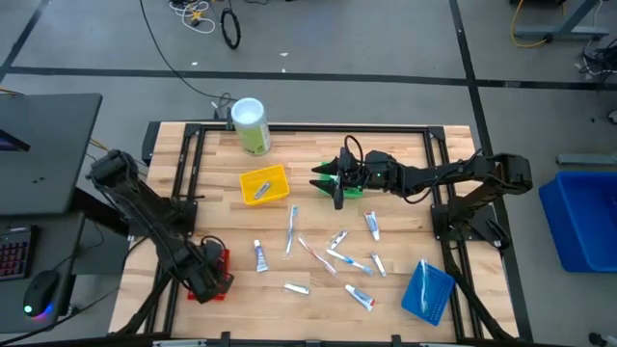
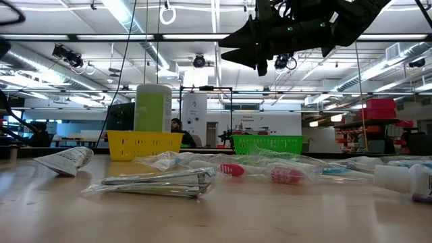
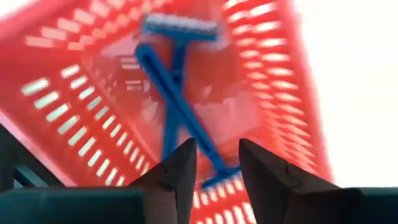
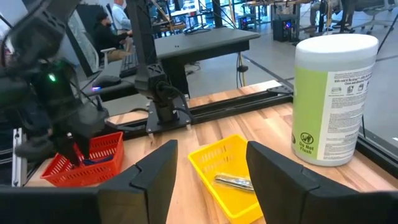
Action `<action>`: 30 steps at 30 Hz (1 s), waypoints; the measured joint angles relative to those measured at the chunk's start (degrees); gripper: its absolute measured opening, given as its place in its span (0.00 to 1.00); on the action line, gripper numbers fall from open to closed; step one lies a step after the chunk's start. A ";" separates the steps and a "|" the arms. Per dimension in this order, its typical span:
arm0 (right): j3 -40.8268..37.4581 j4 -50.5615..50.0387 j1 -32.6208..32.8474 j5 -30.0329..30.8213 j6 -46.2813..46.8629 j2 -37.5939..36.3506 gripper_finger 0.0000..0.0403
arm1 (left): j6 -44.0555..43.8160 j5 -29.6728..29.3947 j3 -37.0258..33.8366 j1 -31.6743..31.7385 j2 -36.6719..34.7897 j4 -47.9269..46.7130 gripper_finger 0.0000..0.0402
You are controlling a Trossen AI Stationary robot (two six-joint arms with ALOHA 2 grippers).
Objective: Pick & Place Travel size toiletries
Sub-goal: Put the silver nail cutter into the yellow bin
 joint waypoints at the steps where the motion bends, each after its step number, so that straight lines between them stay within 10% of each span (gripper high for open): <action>1: 0.00 0.00 0.00 0.01 -0.33 0.00 0.51 | 0.44 -1.69 1.61 0.08 -0.20 -2.24 0.33; 12: 0.00 -0.60 0.00 0.01 -1.38 0.00 0.61 | 7.35 -30.24 15.10 5.57 -0.76 -16.11 0.33; 21: 0.00 -4.37 0.00 0.02 -0.30 0.00 0.64 | 26.95 -28.85 13.83 16.04 -0.26 -9.34 0.37; 30: 0.00 -13.62 0.35 -0.03 -0.33 0.00 0.63 | 70.02 -24.33 10.60 24.83 -0.28 15.47 0.42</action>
